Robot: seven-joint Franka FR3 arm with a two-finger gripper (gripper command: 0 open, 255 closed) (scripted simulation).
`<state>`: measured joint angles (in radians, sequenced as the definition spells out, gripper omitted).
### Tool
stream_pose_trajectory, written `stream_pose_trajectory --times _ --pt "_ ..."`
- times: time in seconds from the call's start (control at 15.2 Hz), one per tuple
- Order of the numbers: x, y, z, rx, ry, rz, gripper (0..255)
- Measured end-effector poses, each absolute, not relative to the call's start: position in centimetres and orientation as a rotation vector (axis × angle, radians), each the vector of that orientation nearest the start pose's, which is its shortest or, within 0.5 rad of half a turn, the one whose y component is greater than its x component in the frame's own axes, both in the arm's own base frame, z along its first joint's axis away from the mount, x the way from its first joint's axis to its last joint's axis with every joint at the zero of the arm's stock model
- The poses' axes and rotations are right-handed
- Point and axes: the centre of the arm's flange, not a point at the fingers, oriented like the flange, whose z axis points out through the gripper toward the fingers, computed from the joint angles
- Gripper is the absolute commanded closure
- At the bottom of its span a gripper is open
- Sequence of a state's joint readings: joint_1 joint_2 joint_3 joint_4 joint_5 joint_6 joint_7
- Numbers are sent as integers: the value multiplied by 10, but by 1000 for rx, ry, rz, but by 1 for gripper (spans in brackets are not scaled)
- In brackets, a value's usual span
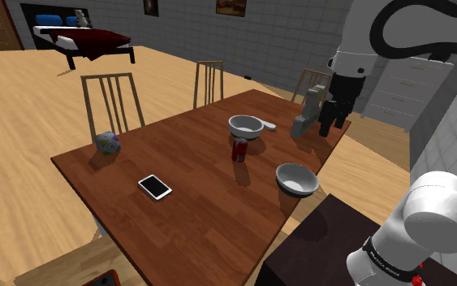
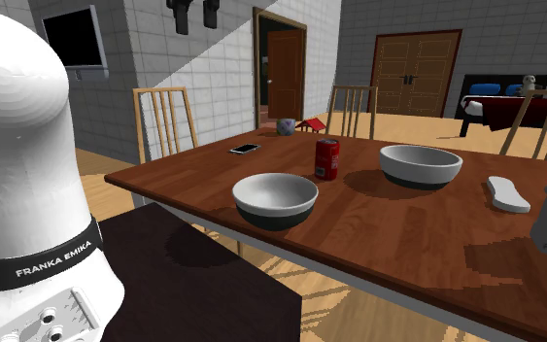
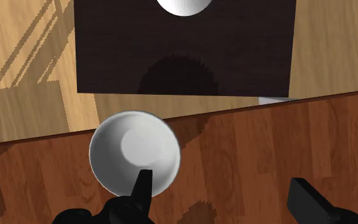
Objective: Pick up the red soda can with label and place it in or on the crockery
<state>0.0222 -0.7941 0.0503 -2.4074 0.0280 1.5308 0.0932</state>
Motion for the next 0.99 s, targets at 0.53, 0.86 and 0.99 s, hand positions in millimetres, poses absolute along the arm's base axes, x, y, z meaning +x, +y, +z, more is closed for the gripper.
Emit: stream_pose_trajectory --times 0.53,0.86,0.99 --pt "359 15 519 -3151 50 110 0" --pt "408 3 483 -3149 43 89 0" --pt "429 0 468 -3148 40 82 0"
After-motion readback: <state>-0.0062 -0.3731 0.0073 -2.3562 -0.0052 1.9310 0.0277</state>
